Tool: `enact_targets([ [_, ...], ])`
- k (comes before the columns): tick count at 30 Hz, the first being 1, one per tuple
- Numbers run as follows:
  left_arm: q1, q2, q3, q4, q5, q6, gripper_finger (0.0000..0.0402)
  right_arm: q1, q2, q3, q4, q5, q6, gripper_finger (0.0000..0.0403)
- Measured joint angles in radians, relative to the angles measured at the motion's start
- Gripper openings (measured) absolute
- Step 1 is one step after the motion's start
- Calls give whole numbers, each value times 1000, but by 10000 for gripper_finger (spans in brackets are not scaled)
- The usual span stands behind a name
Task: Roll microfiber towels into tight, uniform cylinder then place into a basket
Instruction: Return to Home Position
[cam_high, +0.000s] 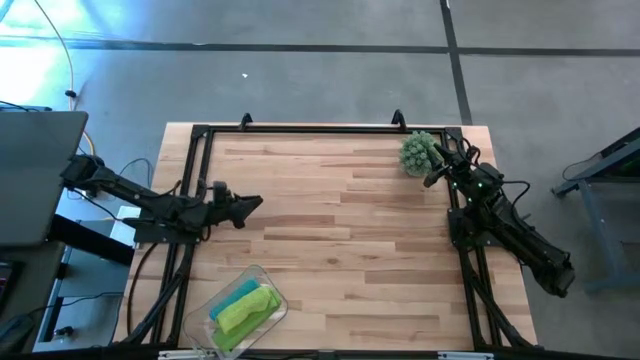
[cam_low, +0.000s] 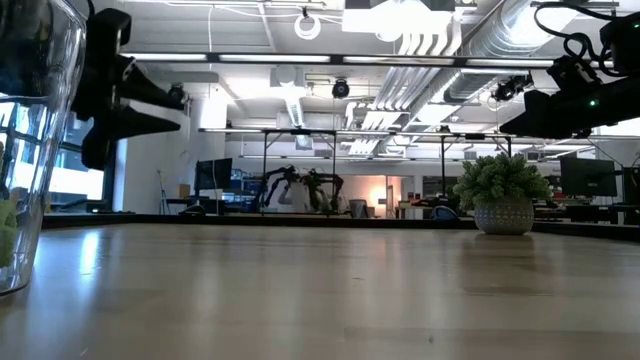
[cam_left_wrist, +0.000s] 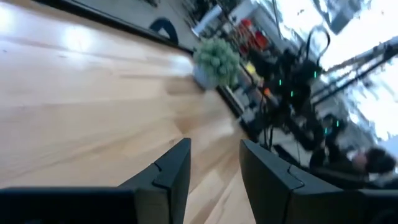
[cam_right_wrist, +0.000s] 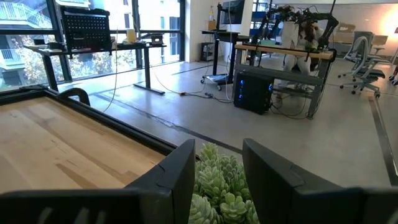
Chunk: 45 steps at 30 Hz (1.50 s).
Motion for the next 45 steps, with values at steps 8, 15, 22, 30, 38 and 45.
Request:
enact_targets([
  [8,0,0,-36,35,63,102,124,0,0,0,0,0,0,126],
  [15,0,-12,-35,57,63,125,124,0,0,0,0,0,0,126],
  [22,4,-188,-34,-108,65,125,124,0,0,0,0,0,0,126],
  [30,15,-434,-33,-298,59,126,124,0,0,0,0,1,0,126],
  [38,15,-541,-34,-301,58,126,124,0,0,0,0,1,0,126],
  [45,15,-560,-34,-302,50,125,124,0,0,0,0,1,0,126],
])
